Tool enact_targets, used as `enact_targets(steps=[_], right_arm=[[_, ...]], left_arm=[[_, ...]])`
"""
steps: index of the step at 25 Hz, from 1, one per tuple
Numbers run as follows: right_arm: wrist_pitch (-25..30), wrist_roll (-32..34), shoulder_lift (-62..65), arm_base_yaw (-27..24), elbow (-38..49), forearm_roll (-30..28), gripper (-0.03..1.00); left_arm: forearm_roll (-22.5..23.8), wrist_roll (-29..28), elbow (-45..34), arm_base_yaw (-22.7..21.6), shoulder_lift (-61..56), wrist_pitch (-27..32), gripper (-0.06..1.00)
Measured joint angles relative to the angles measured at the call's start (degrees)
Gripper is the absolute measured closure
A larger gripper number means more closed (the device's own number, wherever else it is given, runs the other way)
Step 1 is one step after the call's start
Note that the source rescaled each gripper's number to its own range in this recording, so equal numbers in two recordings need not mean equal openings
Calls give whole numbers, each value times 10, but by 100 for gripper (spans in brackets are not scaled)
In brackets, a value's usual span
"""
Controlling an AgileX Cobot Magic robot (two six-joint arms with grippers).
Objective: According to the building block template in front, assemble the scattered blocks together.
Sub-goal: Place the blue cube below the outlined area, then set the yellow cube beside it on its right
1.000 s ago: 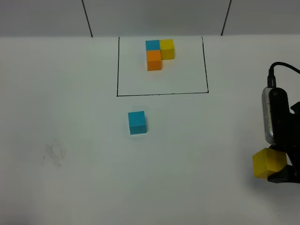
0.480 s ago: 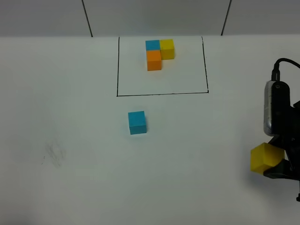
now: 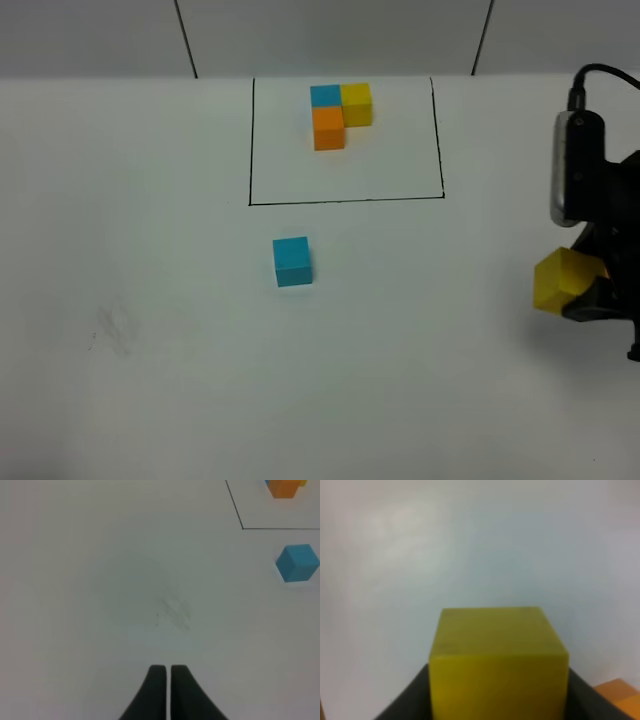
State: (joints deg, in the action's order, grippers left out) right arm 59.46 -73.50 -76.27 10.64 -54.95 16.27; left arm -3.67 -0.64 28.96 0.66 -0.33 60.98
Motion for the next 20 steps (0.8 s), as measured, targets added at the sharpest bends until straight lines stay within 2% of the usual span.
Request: enact_targets(steps=[10, 20], right_arm=[[10, 10, -144, 93, -146, -38, 43], [6, 21, -259, 152, -230, -47, 43]], left_arm=[[0, 0, 0, 0, 0, 0, 94], [0, 0, 0, 0, 0, 0, 94]])
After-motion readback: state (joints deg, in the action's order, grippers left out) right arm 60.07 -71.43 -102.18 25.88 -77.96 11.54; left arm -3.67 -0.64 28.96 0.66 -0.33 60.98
